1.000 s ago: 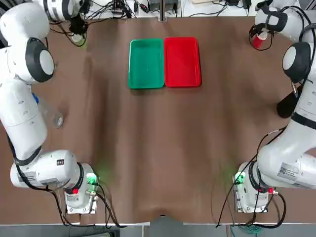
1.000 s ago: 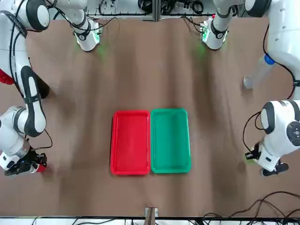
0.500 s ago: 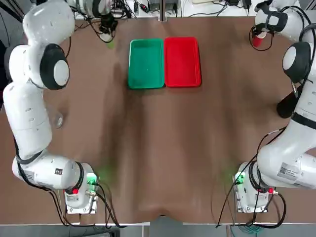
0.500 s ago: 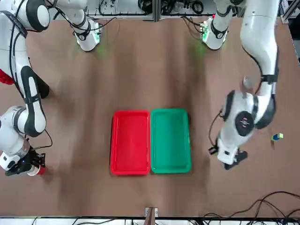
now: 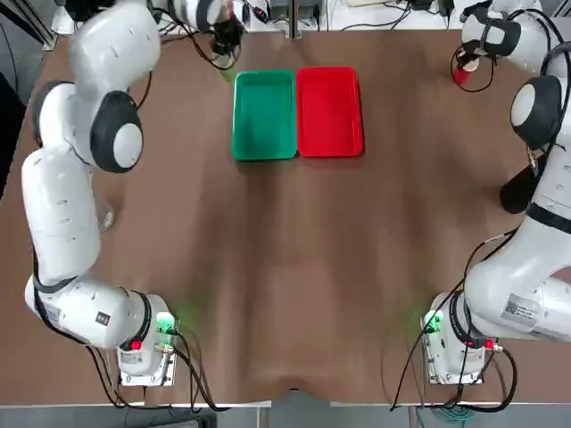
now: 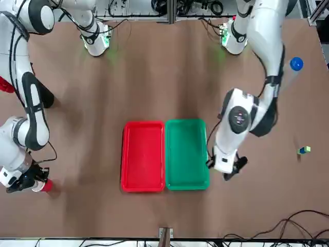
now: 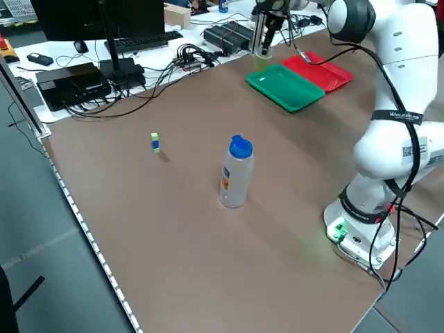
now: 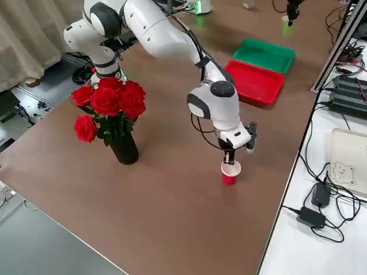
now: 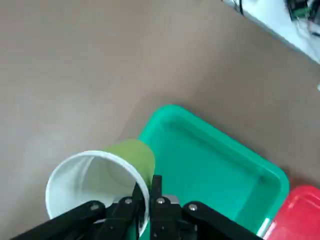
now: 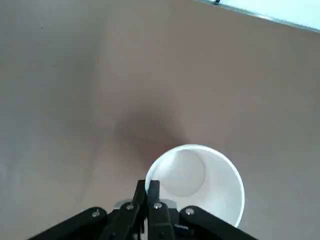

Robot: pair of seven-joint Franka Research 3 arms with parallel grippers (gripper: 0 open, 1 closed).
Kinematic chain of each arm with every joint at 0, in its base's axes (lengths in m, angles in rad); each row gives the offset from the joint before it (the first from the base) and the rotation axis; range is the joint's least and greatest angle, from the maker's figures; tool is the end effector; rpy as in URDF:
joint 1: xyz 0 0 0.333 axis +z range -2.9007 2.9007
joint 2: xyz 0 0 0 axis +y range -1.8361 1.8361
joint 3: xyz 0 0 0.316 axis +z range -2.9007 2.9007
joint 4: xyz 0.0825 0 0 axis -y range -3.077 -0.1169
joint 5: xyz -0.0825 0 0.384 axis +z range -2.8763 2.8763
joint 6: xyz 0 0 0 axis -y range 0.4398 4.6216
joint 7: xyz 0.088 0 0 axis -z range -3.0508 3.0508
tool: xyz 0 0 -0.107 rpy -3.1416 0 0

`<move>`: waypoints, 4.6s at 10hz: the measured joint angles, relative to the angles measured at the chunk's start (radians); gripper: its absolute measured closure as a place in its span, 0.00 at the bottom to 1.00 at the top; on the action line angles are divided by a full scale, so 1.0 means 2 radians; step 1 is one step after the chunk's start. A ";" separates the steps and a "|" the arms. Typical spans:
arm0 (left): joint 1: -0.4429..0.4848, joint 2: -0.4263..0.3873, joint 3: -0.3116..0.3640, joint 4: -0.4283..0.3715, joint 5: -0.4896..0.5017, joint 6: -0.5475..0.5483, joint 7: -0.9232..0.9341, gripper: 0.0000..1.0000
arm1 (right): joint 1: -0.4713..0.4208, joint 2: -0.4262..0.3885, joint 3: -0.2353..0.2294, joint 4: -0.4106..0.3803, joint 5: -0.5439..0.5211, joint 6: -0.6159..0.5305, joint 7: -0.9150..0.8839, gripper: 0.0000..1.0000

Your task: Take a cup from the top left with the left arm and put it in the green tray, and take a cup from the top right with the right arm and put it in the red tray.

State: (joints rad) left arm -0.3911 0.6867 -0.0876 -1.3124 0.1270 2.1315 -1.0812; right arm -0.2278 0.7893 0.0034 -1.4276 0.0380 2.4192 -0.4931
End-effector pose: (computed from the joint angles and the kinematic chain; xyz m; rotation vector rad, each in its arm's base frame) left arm 0.6745 -0.3262 0.3476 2.9581 0.8598 0.2110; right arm 0.7276 -0.1664 0.2445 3.0610 0.3714 0.3094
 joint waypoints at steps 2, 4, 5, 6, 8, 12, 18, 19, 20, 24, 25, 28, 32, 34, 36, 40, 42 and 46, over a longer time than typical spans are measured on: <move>-0.032 0.021 0.000 0.002 0.000 0.007 -0.033 0.93 | 0.003 -0.002 0.009 0.019 0.001 -0.082 0.009 0.96; -0.055 0.038 0.000 0.002 0.000 0.007 -0.049 0.93 | 0.019 -0.008 0.028 0.037 0.003 -0.168 0.052 0.96; -0.060 0.043 0.000 0.001 0.000 0.007 -0.051 0.93 | 0.032 -0.015 0.036 0.043 0.004 -0.200 0.078 0.96; -0.060 0.046 0.001 0.001 0.000 0.007 -0.051 0.92 | 0.047 -0.028 0.041 0.049 0.005 -0.221 0.107 0.96; -0.060 0.057 0.001 0.000 0.000 0.006 -0.050 0.91 | 0.077 -0.068 0.046 0.054 0.007 -0.262 0.167 0.96; -0.061 0.068 0.001 0.001 0.000 0.007 -0.049 0.82 | 0.159 -0.108 0.051 0.052 0.009 -0.296 0.295 0.96; -0.060 0.031 0.002 0.019 0.000 0.007 -0.050 0.01 | 0.362 -0.128 0.061 0.047 0.037 -0.237 0.393 0.96; -0.058 0.015 0.004 0.019 0.000 -0.001 -0.050 0.00 | 0.395 -0.126 0.060 0.044 0.035 -0.212 0.427 0.97; -0.053 -0.002 0.007 0.020 0.000 -0.024 -0.046 0.00 | 0.411 -0.121 0.058 0.037 0.027 -0.200 0.443 0.97; 0.020 -0.075 0.009 0.021 0.000 -0.128 0.057 0.00 | 0.380 -0.090 0.039 0.034 0.017 -0.157 0.441 0.97; 0.037 -0.083 0.008 0.020 -0.001 -0.140 0.081 0.00 | 0.363 -0.094 0.039 0.036 0.017 -0.171 0.439 0.97; 0.059 -0.092 0.008 0.019 -0.001 -0.177 0.144 0.00 | 0.364 -0.109 0.041 0.037 0.017 -0.195 0.465 0.97; 0.094 -0.125 0.007 0.018 -0.022 -0.196 0.225 0.00 | 0.365 -0.065 0.040 0.026 -0.001 -0.155 0.471 0.97; 0.114 -0.148 0.007 0.018 -0.038 -0.204 0.283 0.00 | 0.365 -0.044 0.040 0.027 -0.002 -0.124 0.471 0.97; 0.123 -0.188 0.007 0.004 -0.041 -0.228 0.369 0.00 | 0.365 -0.038 0.039 0.027 -0.002 -0.099 0.471 0.97; 0.163 -0.278 0.008 -0.064 -0.061 -0.234 0.462 0.00 | 0.358 -0.017 0.038 0.027 -0.005 -0.066 0.471 0.97; 0.169 -0.300 0.007 -0.084 -0.061 -0.248 0.480 0.00 | 0.357 -0.006 0.037 0.027 -0.010 -0.051 0.471 0.96; 0.179 -0.299 0.007 -0.094 -0.062 -0.253 0.493 0.00 | 0.356 0.002 0.035 0.027 -0.012 -0.044 0.471 0.87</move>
State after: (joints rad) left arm -0.0339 0.0887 -0.0730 -1.4999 0.0040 1.6262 -0.0948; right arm 0.4849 0.7923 0.0734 -1.3738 0.0147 2.3308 0.4494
